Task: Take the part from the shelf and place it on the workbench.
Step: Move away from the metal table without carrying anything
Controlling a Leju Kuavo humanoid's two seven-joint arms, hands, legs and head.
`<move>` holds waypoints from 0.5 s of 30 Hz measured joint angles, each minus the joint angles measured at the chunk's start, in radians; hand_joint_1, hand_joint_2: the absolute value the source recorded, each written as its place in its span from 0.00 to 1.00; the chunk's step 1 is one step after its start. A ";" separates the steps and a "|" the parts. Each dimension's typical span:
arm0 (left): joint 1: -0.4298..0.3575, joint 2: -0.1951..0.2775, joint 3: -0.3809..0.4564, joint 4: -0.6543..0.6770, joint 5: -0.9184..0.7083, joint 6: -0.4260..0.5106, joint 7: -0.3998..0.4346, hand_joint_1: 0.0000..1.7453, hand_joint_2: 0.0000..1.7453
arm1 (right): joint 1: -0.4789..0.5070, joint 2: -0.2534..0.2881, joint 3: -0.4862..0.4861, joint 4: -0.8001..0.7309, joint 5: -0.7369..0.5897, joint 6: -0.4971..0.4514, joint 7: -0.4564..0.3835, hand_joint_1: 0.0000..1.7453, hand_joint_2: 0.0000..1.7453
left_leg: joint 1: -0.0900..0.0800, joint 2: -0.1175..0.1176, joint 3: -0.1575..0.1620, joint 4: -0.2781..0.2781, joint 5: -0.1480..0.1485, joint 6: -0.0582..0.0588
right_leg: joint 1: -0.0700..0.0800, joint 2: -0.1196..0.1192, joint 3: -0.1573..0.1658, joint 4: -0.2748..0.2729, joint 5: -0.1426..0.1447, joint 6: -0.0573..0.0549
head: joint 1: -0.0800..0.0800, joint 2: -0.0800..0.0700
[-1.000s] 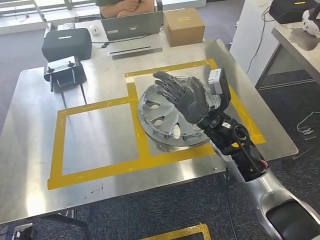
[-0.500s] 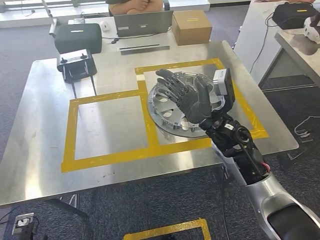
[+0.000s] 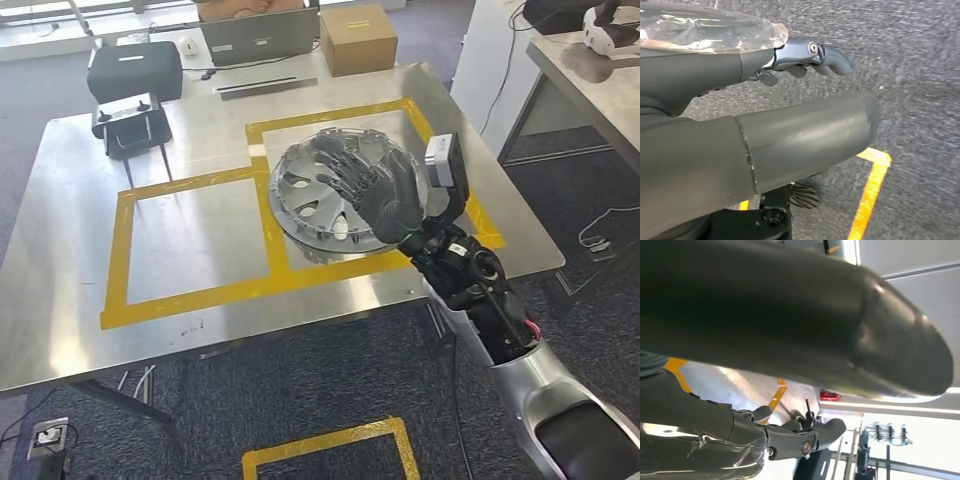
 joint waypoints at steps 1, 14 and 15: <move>0.000 0.000 0.000 0.000 -0.001 0.000 0.000 0.00 0.00 | 0.000 0.000 0.000 0.000 0.000 -0.001 0.000 0.00 0.00 | 0.000 0.000 0.017 -0.008 0.013 0.000 | 0.000 0.000 -0.010 0.000 0.008 0.001 | 0.000 0.000; -0.016 -0.004 -0.001 0.000 -0.003 -0.004 0.005 0.00 0.00 | -0.037 0.004 0.000 0.021 0.032 0.007 -0.018 0.00 0.00 | -0.004 0.003 0.170 -0.323 0.143 0.073 | 0.001 0.003 -0.125 0.244 -0.125 0.054 | 0.018 0.000; -0.016 -0.004 -0.002 0.000 -0.004 -0.004 0.007 0.00 0.00 | -0.039 0.006 0.000 0.027 0.034 0.007 -0.019 0.00 0.00 | -0.005 0.003 0.161 -0.322 0.150 0.073 | 0.001 0.003 -0.131 0.291 -0.143 0.056 | 0.019 0.000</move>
